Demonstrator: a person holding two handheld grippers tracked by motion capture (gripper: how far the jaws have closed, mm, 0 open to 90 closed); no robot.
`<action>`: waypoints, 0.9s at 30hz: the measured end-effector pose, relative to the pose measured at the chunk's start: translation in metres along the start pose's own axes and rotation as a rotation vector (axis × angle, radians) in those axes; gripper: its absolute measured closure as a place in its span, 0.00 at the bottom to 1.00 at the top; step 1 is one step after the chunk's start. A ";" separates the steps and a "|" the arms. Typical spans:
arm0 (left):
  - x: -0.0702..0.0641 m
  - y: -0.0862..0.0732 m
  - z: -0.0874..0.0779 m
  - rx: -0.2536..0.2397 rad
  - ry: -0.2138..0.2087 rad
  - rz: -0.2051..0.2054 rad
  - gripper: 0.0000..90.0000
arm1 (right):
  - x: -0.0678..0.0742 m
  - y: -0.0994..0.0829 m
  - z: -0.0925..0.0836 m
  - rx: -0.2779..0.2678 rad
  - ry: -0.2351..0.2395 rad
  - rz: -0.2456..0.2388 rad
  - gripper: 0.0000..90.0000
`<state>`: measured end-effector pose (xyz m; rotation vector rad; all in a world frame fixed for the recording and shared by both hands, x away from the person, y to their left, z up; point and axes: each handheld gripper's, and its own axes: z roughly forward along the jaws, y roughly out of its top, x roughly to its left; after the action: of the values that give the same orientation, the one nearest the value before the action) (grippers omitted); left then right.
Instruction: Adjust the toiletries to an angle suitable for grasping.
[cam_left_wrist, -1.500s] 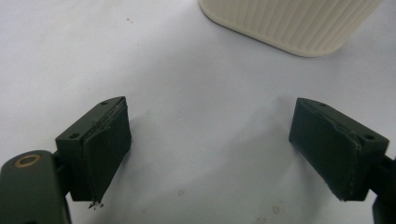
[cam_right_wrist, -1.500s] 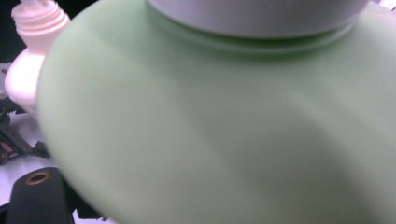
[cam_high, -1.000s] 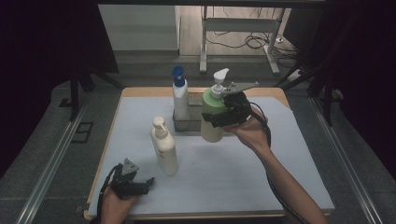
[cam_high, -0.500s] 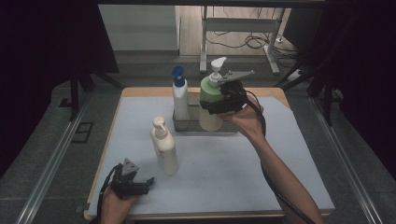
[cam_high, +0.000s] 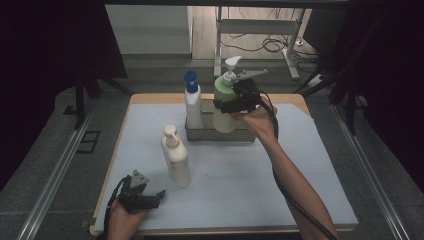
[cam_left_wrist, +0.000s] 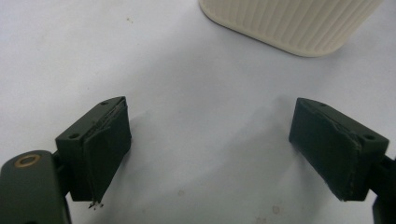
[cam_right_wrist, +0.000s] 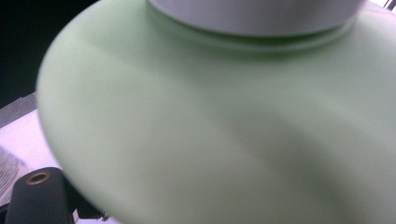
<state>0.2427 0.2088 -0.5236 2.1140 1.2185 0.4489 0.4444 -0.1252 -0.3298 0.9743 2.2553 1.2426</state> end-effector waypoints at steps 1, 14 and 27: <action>0.000 0.000 0.000 0.000 0.000 0.000 0.14 | 0.000 0.000 0.000 0.000 0.000 0.000 0.14; 0.000 0.000 0.000 0.003 -0.001 0.002 0.14 | -0.009 0.003 0.021 0.007 -0.050 0.010 0.14; 0.000 0.000 0.000 0.002 -0.002 0.003 0.14 | -0.015 -0.009 0.041 0.026 -0.081 0.017 0.14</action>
<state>0.2427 0.2090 -0.5235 2.1182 1.2154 0.4475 0.4767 -0.1157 -0.3590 1.0363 2.2100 1.1625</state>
